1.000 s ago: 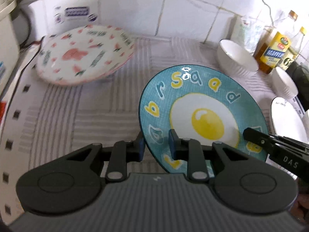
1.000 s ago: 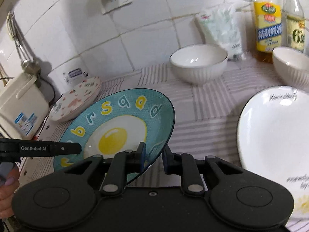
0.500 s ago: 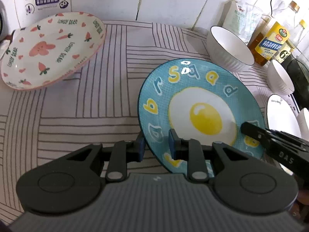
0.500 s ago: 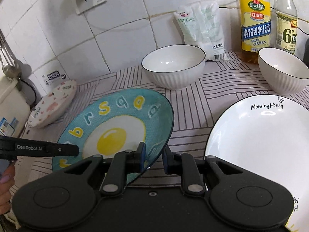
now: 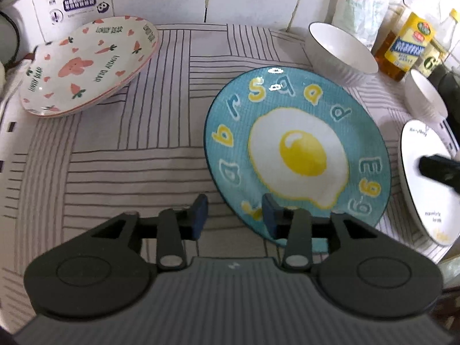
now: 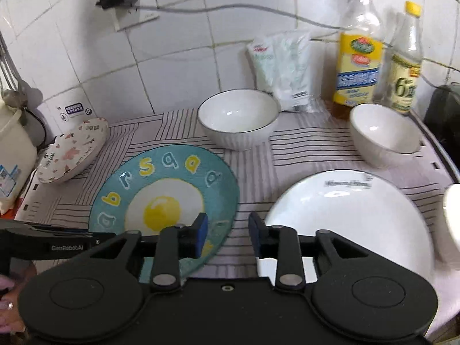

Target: Organize plates and bowls

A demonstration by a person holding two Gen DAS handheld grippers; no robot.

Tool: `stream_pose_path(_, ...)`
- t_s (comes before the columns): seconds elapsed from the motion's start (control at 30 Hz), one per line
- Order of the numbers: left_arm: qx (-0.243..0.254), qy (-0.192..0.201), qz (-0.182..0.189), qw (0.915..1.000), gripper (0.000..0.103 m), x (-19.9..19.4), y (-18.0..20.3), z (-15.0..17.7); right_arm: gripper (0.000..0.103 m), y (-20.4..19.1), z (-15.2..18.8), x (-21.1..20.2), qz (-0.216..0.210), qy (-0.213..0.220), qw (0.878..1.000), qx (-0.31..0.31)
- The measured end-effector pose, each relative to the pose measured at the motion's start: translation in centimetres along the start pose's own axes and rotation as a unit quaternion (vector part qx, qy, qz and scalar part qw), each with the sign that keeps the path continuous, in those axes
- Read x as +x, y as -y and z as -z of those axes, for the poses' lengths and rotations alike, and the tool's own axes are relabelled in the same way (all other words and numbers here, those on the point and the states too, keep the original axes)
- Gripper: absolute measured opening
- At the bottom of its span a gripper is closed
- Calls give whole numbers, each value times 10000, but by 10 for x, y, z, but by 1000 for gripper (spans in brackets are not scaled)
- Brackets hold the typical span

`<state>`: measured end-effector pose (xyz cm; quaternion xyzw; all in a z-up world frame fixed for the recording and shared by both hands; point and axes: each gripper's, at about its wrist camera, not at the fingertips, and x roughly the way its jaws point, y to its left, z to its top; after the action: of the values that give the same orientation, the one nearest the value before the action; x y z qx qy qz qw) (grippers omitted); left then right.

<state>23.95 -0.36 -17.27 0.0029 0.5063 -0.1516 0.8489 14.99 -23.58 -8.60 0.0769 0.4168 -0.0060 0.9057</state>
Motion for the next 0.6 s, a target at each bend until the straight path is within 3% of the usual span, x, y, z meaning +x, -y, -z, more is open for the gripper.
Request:
stream_pose_path(0.1,165,69,-166,9997,49,-14,8,3,57,15,6,-24,52,90,9999,66)
stream_pose_path(0.23,424,151,-203,9988,55,-33,24,4,63,37,16,-41,567,66,9984,-26)
stream_pose_path(0.33,508,248,-143,9983,58,-45,37,6,64,64,21,-53,654,138,9975,238)
stream_pose_path(0.43,525,337,56,9980,58,-53,54,7,65,82,27,-65,805,361,9954,361)
stream_pose_path(0.6,-99,490,670,9965,58,-68,83,-1,66,99,37,-73,962,587,9935,173)
